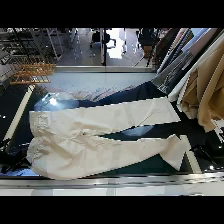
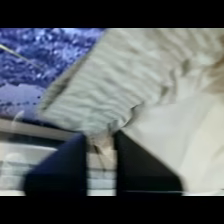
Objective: Fold the clothes and pants, and hang the long-sleeved shirts on hangers.
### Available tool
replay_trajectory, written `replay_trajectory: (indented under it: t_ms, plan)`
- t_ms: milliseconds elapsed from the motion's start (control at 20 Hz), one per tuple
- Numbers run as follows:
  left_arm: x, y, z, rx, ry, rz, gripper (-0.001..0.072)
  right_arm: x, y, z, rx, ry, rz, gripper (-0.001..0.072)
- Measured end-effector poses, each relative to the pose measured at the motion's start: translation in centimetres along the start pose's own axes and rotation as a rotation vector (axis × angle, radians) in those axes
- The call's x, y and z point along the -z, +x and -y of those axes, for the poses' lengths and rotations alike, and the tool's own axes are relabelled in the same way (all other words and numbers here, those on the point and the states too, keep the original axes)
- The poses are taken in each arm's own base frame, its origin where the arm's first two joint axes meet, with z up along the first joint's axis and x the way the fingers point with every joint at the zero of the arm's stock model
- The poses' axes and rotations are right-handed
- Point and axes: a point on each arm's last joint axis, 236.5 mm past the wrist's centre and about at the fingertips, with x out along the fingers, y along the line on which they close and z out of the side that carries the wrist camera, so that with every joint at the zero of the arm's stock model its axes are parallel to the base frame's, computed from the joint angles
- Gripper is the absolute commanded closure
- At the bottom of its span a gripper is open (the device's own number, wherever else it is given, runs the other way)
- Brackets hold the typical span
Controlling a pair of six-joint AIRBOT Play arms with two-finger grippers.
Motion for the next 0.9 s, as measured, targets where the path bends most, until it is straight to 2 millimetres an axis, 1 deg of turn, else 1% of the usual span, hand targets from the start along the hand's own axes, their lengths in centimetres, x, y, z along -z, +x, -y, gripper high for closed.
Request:
replay_trajectory:
  t_ms: [100, 200, 450, 550, 650, 700, 800, 850, 900]
  plan:
    - [-0.5, 0.2, 0.9, 0.031, 0.020, 0.022, 0.0699, 0.4, 0.6, 1.3, 0.030, 0.034, 0.005, 0.0286]
    - [-0.8, 0.3, 1.5, 0.054, 0.030, 0.037, 0.0699, 0.1, 1.1, 2.5, 0.058, 0.054, 0.030, 0.0286]
    - [-1.0, 0.3, 2.1, 0.080, 0.039, 0.048, 0.0699, -2.4, 2.7, 5.2, 0.110, 0.080, 0.115, 0.0286]
    - [-1.0, 0.3, 2.1, 0.082, 0.039, 0.048, 0.0700, -3.0, 4.0, 5.7, 0.093, 0.072, 0.108, 0.0286]
    - [-1.1, 0.3, 2.2, 0.085, 0.040, 0.049, 0.0699, -3.1, 5.9, 4.9, 0.037, 0.053, 0.070, 0.0288]
    - [-1.0, 0.3, 2.2, 0.086, 0.040, 0.048, 0.0699, -3.0, 6.8, 4.4, 0.017, 0.040, 0.047, 0.0327]
    - [-0.9, 0.3, 2.3, 0.090, 0.040, 0.040, 0.0699, -2.6, 8.5, 3.3, -0.015, 0.011, -0.003, 0.0703]
    - [-0.7, 0.3, 2.4, 0.092, 0.041, 0.035, 0.0699, -2.6, 9.1, 2.8, -0.020, -0.003, -0.015, 0.0700]
    - [-0.6, 0.2, 2.4, 0.094, 0.042, 0.029, 0.0699, -3.1, 9.5, 2.3, -0.022, -0.025, -0.012, 0.0701]
